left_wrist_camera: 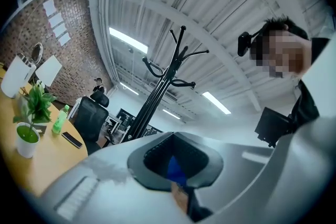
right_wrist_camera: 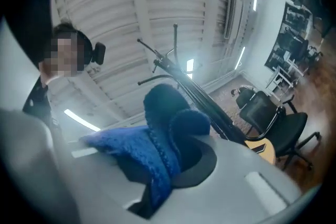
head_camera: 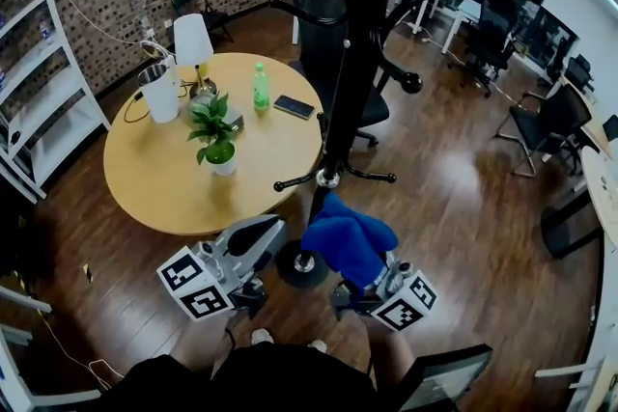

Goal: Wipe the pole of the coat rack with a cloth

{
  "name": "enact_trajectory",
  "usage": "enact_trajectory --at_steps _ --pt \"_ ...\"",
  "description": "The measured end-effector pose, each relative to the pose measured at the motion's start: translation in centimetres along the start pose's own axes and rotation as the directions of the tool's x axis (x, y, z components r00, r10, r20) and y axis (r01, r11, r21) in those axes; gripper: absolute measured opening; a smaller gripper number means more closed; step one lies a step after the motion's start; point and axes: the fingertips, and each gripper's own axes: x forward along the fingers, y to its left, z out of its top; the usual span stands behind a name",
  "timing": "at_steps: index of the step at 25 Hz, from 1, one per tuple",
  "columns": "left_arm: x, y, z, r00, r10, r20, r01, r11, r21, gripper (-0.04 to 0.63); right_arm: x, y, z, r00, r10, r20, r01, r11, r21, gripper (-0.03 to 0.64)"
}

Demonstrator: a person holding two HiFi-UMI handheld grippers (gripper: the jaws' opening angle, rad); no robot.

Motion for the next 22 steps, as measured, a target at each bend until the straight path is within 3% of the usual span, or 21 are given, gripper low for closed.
enact_trajectory --at_steps 4,22 --pt "-0.5 0.0 0.1 1.000 -0.004 0.003 0.004 1.000 0.002 0.000 -0.8 0.7 0.1 0.999 0.012 0.052 -0.014 1.000 0.027 0.020" --pt "-0.1 -0.3 0.7 0.999 -0.033 0.003 0.032 0.999 0.015 0.000 -0.3 1.6 0.5 1.000 0.006 0.020 -0.005 0.999 -0.036 0.020"
